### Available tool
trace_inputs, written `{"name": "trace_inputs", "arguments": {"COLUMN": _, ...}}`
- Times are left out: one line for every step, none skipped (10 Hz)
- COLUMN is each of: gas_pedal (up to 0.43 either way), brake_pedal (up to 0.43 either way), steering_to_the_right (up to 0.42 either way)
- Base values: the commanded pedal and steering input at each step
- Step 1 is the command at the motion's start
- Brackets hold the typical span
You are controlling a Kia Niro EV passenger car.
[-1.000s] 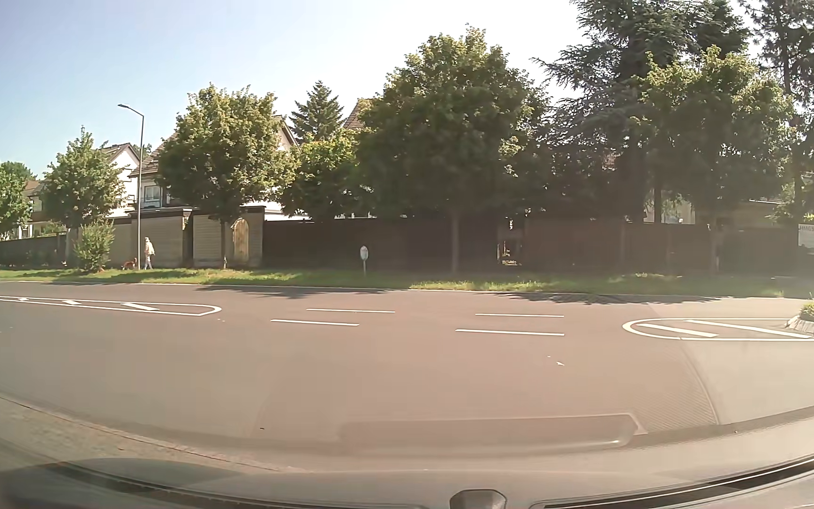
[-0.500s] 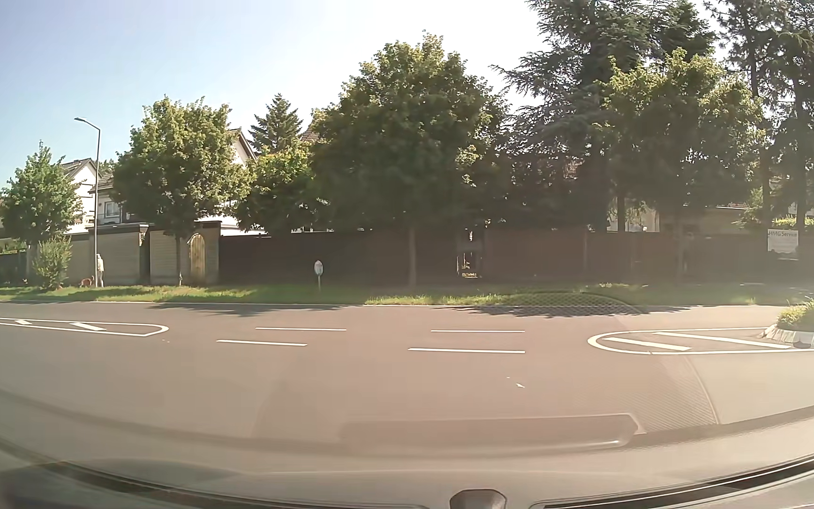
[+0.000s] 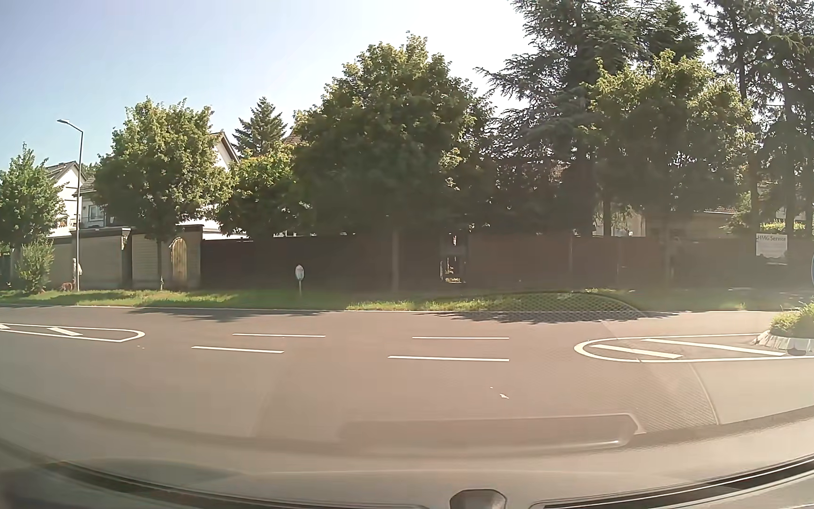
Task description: Follow the waypoints while adhering to traffic rules and regulations
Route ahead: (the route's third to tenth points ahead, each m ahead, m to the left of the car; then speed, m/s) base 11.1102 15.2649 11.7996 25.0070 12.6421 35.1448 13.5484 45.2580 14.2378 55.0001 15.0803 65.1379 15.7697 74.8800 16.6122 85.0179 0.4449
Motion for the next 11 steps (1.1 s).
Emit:
{"name": "trace_inputs", "arguments": {"gas_pedal": 0.0, "brake_pedal": 0.25, "steering_to_the_right": 0.188}}
{"name": "trace_inputs", "arguments": {"gas_pedal": 0.0, "brake_pedal": 0.25, "steering_to_the_right": 0.135}}
{"name": "trace_inputs", "arguments": {"gas_pedal": 0.0, "brake_pedal": 0.25, "steering_to_the_right": 0.067}}
{"name": "trace_inputs", "arguments": {"gas_pedal": 0.0, "brake_pedal": 0.25, "steering_to_the_right": 0.019}}
{"name": "trace_inputs", "arguments": {"gas_pedal": 0.0, "brake_pedal": 0.244, "steering_to_the_right": -0.003}}
{"name": "trace_inputs", "arguments": {"gas_pedal": 0.0, "brake_pedal": 0.25, "steering_to_the_right": -0.026}}
{"name": "trace_inputs", "arguments": {"gas_pedal": 0.0, "brake_pedal": 0.244, "steering_to_the_right": -0.043}}
{"name": "trace_inputs", "arguments": {"gas_pedal": 0.0, "brake_pedal": 0.25, "steering_to_the_right": -0.05}}
{"name": "trace_inputs", "arguments": {"gas_pedal": 0.0, "brake_pedal": 0.244, "steering_to_the_right": -0.057}}
{"name": "trace_inputs", "arguments": {"gas_pedal": 0.0, "brake_pedal": 0.25, "steering_to_the_right": -0.063}}
{"name": "trace_inputs", "arguments": {"gas_pedal": 0.0, "brake_pedal": 0.244, "steering_to_the_right": -0.067}}
